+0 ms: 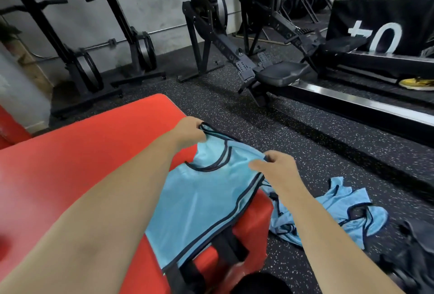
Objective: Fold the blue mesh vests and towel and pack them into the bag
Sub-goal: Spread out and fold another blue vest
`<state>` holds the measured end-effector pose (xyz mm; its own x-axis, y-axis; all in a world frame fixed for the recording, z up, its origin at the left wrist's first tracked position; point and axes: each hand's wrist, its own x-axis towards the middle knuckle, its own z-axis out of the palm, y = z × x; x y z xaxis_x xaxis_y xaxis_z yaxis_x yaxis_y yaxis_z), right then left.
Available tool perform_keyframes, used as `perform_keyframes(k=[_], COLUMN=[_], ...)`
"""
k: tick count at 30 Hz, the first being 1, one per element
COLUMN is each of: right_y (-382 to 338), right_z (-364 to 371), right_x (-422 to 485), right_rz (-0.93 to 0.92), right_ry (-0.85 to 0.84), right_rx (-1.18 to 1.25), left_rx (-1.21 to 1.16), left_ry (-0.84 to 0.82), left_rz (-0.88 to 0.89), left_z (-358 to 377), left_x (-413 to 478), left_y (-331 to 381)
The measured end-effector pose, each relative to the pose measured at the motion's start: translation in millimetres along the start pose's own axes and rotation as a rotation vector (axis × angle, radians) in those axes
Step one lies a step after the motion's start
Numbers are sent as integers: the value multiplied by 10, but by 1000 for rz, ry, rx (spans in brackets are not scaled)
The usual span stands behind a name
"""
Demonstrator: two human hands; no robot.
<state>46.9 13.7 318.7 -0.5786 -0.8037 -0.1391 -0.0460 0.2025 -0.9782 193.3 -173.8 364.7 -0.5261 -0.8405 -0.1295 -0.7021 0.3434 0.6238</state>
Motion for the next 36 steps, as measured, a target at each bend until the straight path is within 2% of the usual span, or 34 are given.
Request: perform_keyframes(k=[6,8,10,13,17,22,27,29,32,36], right_y=[-39,182,364,444,321,461,179,217,453,350], right_z=[639,819,915,947,1009,1124,1262,1380,1497,1523], right_x=[-676,-849,-960,-1004,-1031,-1077,-1188,-1290,-1390,-1354], right_rz=[-460,-617,-676,-721,-785,-738,-898,-934,-855,-902], right_ry=[95,93,41,95,213,97,205,149,9,74], right_rx=[-841,-1006,-1120,-1117,-1026,-1201,-1041,-1077,-1234,-1165], left_rx=[42,31,-32,-177,-94,76,-95,-42,100,-4], left_ry=[3,2,10,17,100,33,154,138,56,167], left_rz=[-54,-87,-151,-205,-96,-55,12,-37,-148,-72], left_z=[-300,-241,-171,-127,-168,-115,-246,-268,-149,-95], left_x=[-607,-740,-852,-904,-811,-823,-950,-1063,-1283,-1327], left_y=[-642,-892,-1027,-1104,-1156,-1313,-1245,-1333,-1565,-1707])
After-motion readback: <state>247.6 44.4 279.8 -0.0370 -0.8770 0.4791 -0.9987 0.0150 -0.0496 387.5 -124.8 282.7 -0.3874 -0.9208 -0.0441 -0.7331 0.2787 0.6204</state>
